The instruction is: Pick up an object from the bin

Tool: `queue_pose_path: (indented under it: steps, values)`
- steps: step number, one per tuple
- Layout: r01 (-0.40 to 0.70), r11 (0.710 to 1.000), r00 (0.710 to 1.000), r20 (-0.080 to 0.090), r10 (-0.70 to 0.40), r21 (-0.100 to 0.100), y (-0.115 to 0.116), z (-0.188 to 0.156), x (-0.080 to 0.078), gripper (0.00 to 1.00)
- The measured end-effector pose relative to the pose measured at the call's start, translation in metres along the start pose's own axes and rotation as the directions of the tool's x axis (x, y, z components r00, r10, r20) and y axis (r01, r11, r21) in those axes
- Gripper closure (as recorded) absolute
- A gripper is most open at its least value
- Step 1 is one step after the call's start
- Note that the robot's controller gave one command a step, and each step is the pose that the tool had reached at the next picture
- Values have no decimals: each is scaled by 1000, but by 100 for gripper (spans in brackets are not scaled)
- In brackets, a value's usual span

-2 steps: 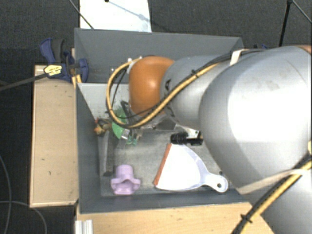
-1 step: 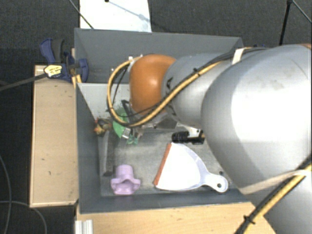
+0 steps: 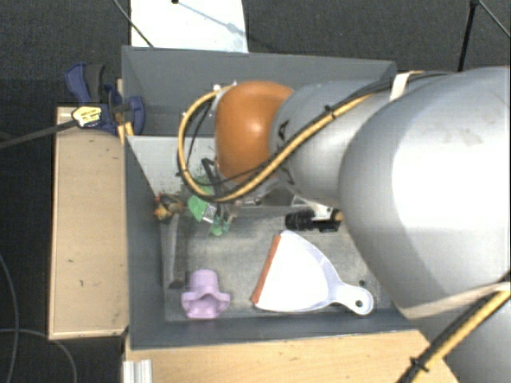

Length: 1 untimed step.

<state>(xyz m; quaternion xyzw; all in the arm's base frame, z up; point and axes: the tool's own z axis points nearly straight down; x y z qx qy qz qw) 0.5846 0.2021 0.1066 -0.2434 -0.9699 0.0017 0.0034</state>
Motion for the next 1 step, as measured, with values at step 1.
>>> queue_pose_path:
  steps: [1]
  values:
    - [1, 1000, 1000, 4, -1, -3, 1, -24, -1, 100]
